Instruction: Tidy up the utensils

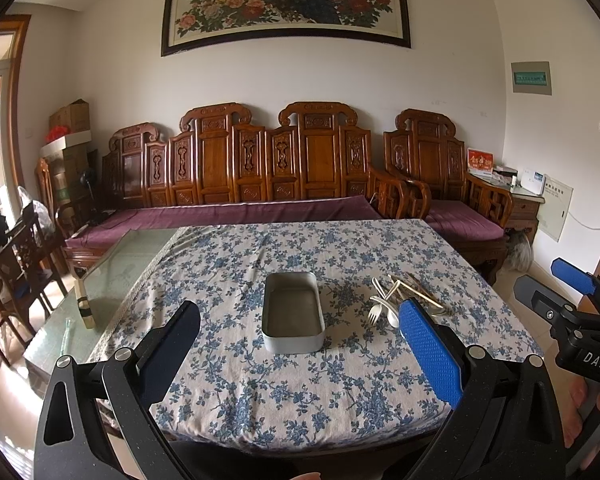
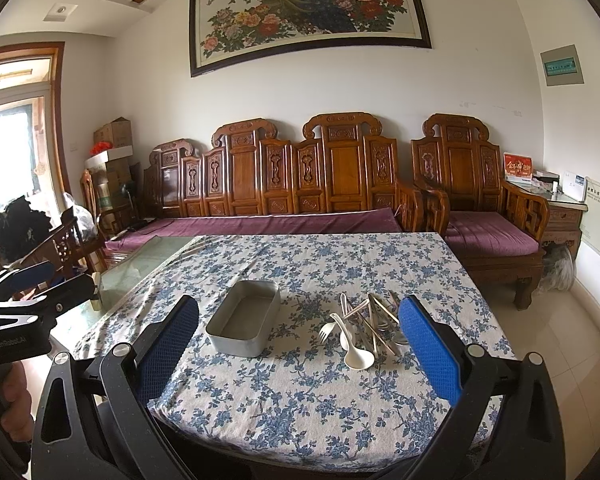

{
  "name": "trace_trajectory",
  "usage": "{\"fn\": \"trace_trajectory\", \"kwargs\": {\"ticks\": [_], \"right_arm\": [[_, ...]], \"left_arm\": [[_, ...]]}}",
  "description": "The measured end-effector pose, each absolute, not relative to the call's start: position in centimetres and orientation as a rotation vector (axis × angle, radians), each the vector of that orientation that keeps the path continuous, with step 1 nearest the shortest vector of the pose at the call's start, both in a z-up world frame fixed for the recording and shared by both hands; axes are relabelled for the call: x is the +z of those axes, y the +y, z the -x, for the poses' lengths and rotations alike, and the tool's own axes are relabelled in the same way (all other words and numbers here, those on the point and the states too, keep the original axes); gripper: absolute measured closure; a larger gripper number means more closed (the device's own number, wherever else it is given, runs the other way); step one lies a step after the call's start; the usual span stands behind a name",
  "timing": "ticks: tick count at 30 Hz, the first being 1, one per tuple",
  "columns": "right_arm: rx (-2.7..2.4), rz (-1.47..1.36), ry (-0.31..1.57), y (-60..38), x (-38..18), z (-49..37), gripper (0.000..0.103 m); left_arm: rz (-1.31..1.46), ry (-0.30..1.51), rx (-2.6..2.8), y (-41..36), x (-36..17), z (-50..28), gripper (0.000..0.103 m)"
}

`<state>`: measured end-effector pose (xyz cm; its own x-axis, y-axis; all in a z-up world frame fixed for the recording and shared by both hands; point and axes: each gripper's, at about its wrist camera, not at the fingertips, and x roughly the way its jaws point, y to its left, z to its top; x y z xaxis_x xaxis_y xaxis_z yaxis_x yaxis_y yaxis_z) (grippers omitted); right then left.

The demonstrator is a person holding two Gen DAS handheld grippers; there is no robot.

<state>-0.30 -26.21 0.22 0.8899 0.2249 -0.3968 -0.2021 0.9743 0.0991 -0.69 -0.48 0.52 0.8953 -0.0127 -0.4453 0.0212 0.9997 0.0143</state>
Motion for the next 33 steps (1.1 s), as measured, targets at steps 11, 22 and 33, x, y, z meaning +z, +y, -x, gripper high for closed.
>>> {"fn": "trace_trajectory", "kwargs": {"ticks": [11,22,33], "right_arm": [[0.222,-0.056,0.419,-26.3,0.0,0.3,0.002],[0.217,-0.051,0.423,-26.2,0.7,0.6,0.002],[0.23,-0.058,0.454,-27.4,-1.1,-0.8,0.002]], "left_arm": [[-0.022,0.461,-0.02,-0.6,0.4,0.7,0.007],[-0.02,0.477,-0.031,-0.8,0.1,0.2,0.007],[-0.019,0.577,-0.059,-1.0,-2.7,-2.5,0.007]]}}
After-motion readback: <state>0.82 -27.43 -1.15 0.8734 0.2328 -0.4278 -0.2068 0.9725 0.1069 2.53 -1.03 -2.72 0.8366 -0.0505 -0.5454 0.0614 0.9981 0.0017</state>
